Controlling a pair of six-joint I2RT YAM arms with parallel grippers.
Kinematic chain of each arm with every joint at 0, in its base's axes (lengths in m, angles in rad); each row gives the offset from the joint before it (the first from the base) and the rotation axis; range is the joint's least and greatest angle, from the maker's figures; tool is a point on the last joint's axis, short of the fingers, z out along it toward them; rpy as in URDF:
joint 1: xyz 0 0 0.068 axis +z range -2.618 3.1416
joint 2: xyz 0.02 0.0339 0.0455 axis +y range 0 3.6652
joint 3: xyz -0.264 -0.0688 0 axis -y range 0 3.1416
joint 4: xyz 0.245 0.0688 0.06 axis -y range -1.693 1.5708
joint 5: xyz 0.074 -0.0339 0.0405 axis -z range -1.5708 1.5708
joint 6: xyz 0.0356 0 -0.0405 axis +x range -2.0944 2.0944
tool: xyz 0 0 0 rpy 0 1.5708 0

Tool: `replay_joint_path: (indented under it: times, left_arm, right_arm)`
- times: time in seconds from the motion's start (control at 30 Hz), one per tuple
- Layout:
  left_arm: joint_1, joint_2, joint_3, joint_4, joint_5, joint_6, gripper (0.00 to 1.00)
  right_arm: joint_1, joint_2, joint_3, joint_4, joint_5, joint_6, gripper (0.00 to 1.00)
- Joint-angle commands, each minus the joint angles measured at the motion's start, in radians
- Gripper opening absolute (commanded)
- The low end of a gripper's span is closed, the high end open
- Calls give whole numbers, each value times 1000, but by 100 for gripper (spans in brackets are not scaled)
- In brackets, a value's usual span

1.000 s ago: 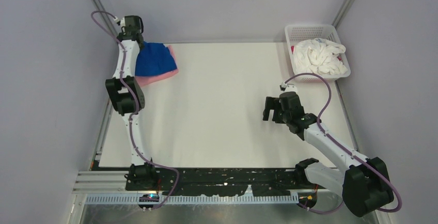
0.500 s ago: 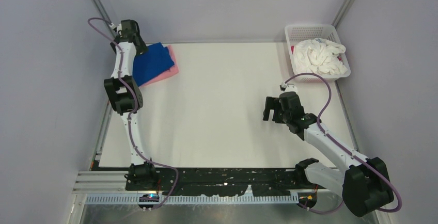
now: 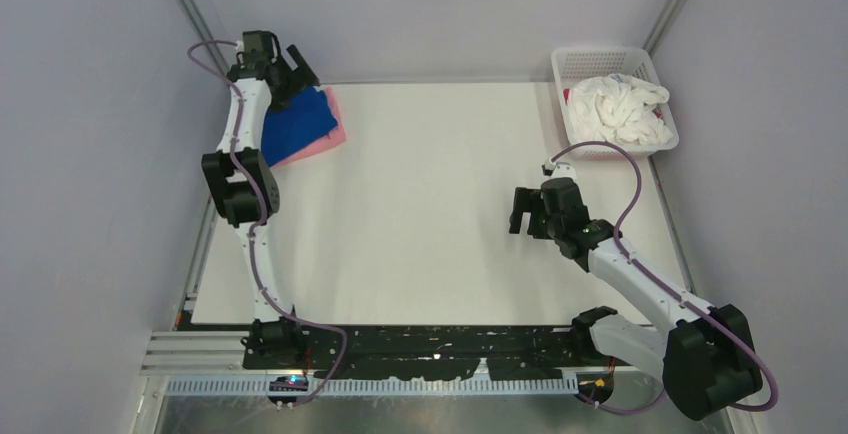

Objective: Fold and stack the t-shirts
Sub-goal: Put the neatly folded tshirt into the corner of the board with the left arm

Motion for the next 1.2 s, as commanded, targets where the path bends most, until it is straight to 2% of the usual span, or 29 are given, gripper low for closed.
replay_joint_path:
  times: [0.0,0.17,0.3,0.47,0.77,1.0,1.17]
  left_arm:
    - [-47,10,-20,68,186,-112,100]
    - [-89,62,-65,130,261,-169,100]
    - [-134,113,-32,78,233,-162,100]
    - [-136,171,-43,26,228,-209,100]
    - [-140,207,-46,74,356,-255,100]
    - [-143,76,-9,53,323,-146,100]
    - [-138,-77,-118,94,235,-85,100]
  right_arm:
    - [-3,-1,34,24,19,-11,95]
    - [-1,-8,29,26,18,-11,95]
    - [-2,-5,28,25,20,-10,95]
    - [-3,-13,25,23,28,-9,95]
    - [-3,-20,23,18,32,-9,95]
    - [-2,-29,22,18,34,-9,96]
    - [-2,-25,23,18,38,-9,95]
